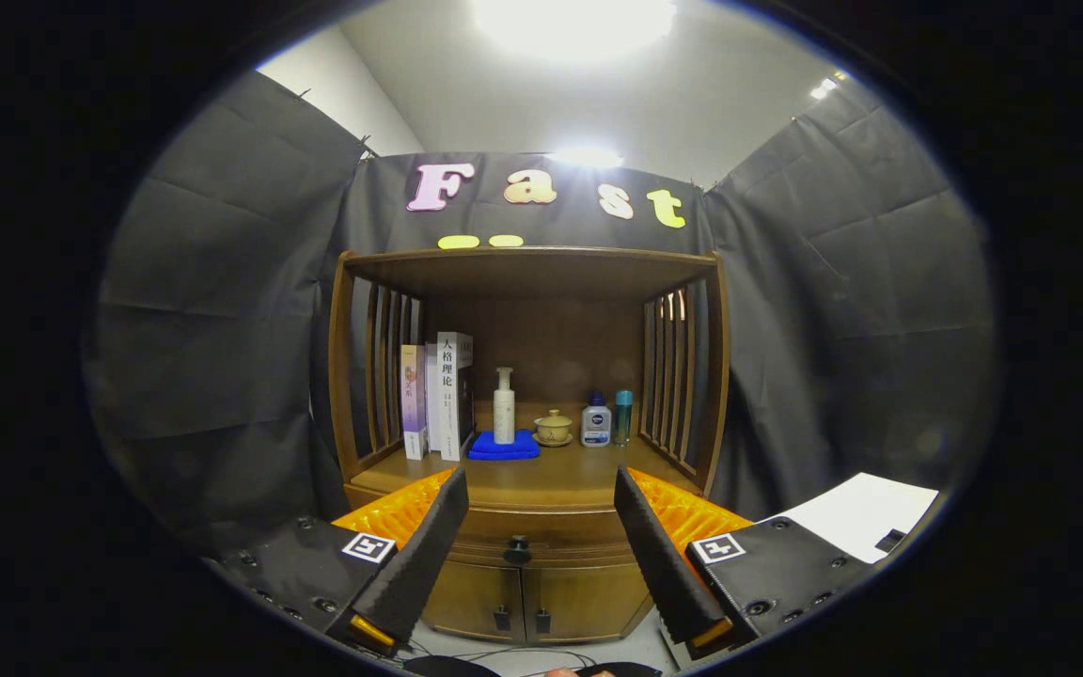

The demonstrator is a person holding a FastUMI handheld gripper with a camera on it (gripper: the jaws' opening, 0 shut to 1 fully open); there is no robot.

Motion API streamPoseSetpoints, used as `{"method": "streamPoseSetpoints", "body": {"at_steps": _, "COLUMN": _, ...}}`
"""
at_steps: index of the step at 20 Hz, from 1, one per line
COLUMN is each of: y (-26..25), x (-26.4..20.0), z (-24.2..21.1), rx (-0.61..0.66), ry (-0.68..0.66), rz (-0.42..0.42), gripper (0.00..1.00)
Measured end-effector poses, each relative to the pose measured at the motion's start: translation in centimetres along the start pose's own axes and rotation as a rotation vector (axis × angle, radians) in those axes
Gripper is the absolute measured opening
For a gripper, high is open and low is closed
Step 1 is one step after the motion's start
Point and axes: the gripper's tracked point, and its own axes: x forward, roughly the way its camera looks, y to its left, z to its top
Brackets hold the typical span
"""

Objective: Pull open the drawer, take out the items inside it, and place them on the countertop above the cabinet.

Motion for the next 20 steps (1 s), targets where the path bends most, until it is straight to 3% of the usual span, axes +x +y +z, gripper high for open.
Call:
{"method": "streamPoseSetpoints", "body": {"at_steps": 5, "y": 0.2, "x": 1.5, "z": -1.2, "rx": 0.042, "ry": 0.018, "rz": 0.004, "gripper": 0.99}}
{"method": "streamPoseSetpoints", "body": {"at_steps": 20, "y": 1.8, "x": 10.5, "z": -12.0, "rx": 0.053, "ry": 0.203, "rz": 0.068, "gripper": 0.99}}
